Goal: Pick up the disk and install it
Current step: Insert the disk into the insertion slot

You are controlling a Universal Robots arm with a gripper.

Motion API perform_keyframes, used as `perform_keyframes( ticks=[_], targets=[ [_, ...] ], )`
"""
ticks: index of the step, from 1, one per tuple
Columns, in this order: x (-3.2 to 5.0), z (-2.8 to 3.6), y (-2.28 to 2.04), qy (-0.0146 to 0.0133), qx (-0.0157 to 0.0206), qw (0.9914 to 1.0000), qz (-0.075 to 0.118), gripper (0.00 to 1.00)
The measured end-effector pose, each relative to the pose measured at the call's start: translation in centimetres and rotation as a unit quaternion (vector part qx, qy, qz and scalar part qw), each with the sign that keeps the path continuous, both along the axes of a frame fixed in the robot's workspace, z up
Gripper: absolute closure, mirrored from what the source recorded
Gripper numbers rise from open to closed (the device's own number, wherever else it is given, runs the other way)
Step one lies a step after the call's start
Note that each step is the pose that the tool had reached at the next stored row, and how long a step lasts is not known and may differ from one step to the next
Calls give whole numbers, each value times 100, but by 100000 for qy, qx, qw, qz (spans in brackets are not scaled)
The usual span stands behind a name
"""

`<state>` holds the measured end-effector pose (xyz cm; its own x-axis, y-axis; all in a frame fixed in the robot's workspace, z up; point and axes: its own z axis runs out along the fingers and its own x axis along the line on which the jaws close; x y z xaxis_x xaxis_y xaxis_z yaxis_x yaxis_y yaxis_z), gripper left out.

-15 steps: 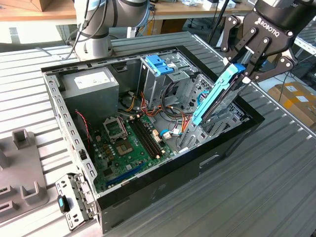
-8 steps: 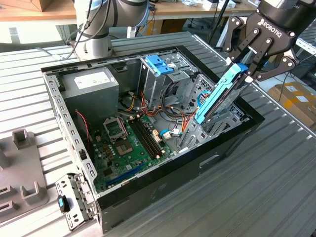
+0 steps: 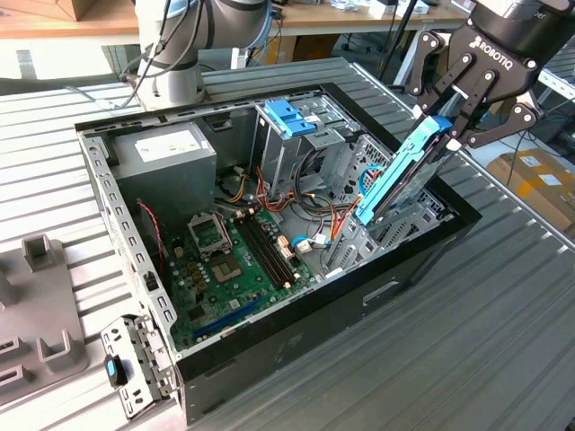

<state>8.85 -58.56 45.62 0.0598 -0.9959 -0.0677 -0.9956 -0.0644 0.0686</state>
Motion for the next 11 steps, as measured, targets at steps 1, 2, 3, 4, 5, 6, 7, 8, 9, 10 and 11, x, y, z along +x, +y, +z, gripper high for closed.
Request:
perform_keyframes(
  ticks=[1, 2, 3, 4, 5, 6, 7, 8, 9, 10, 11],
  targets=[
    [6, -5, -1, 11, -6, 100000, -39, 63],
    [10, -8, 0, 14, -5, 100000, -77, 63],
    [13, -11, 0, 20, -2, 100000, -147, 63],
    [17, -16, -1, 24, 1, 99999, -396, 63],
    [20, -19, -1, 26, -2, 99998, -620, 63],
    [24, -24, -1, 27, -1, 99995, -977, 63],
    [27, -27, -1, 29, 0, 99993, -1162, 63],
    [30, -31, 0, 31, 2, 99991, -1310, 63],
    [33, -37, 1, 32, -1, 99989, -1491, 63],
    [35, -45, 2, 35, 4, 99988, -1558, 63],
    [36, -51, 2, 35, 2, 99988, -1560, 63]
  ],
)
